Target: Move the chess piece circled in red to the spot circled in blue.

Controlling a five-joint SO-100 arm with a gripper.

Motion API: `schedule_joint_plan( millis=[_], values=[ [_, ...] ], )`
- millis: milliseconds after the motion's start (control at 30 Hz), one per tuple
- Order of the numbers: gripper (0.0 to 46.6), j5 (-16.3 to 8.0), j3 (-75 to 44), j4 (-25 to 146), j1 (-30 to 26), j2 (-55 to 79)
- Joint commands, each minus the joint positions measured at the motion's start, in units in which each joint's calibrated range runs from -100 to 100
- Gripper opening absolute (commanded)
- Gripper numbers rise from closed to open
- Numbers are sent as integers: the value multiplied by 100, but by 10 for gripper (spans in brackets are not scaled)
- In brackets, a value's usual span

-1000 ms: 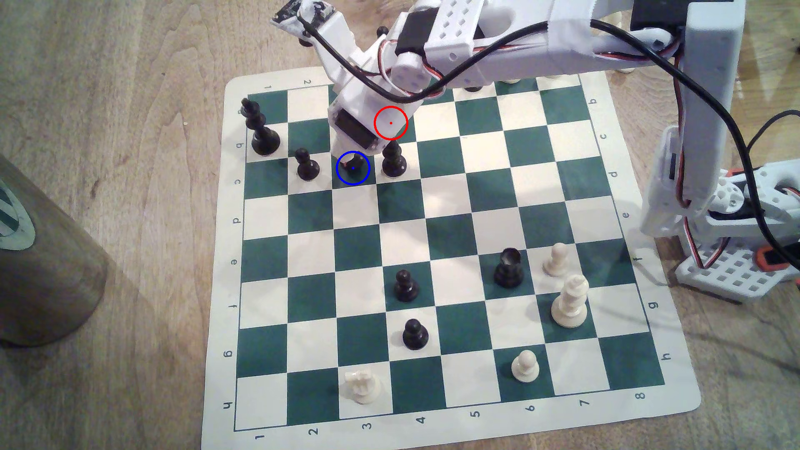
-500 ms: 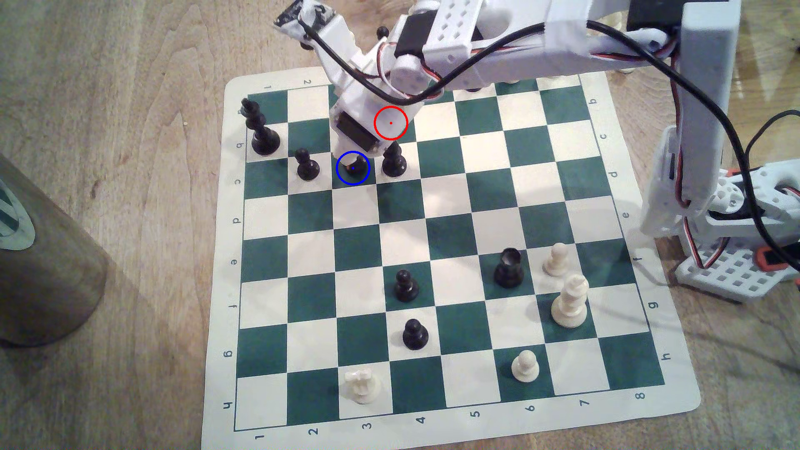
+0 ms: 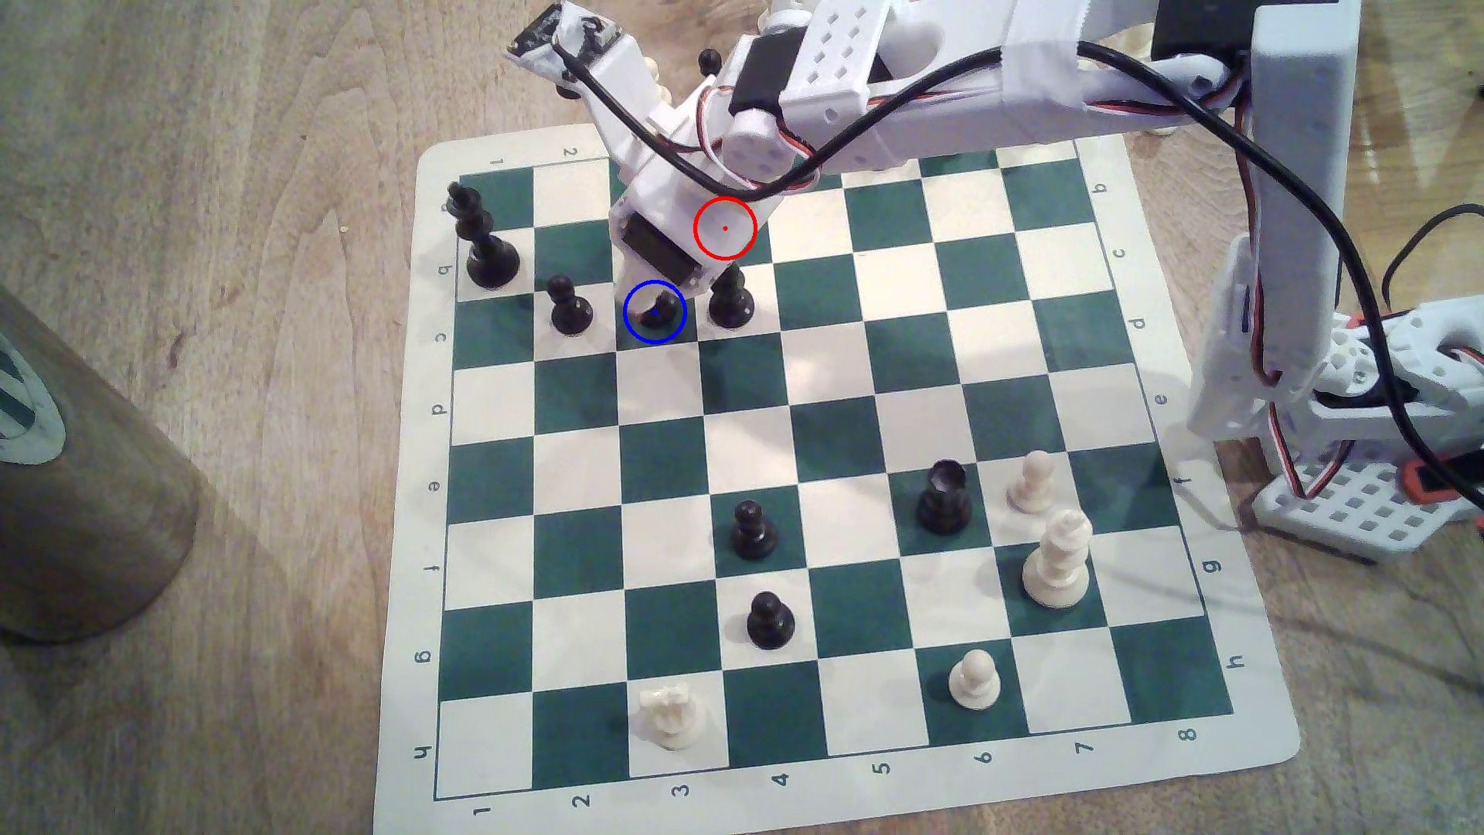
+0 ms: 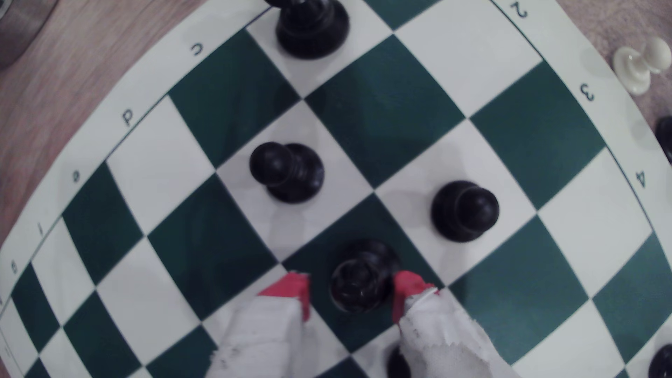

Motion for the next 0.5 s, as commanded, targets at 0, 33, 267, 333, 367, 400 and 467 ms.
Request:
schedule_joint_plan(
  millis=[0, 33, 267, 333, 367, 400, 467],
  values=[
    [165, 0, -479, -7, -11, -255],
    [166, 5, -489, 43, -3, -298],
    [168, 20, -561, 575, -26, -867],
    [174, 15, -561, 673, -58, -1028],
    [178, 0, -561, 755, -89, -1215],
    [179, -5, -561, 804, -113, -1317],
    [179, -10, -561, 919, -167, -1537]
  ],
)
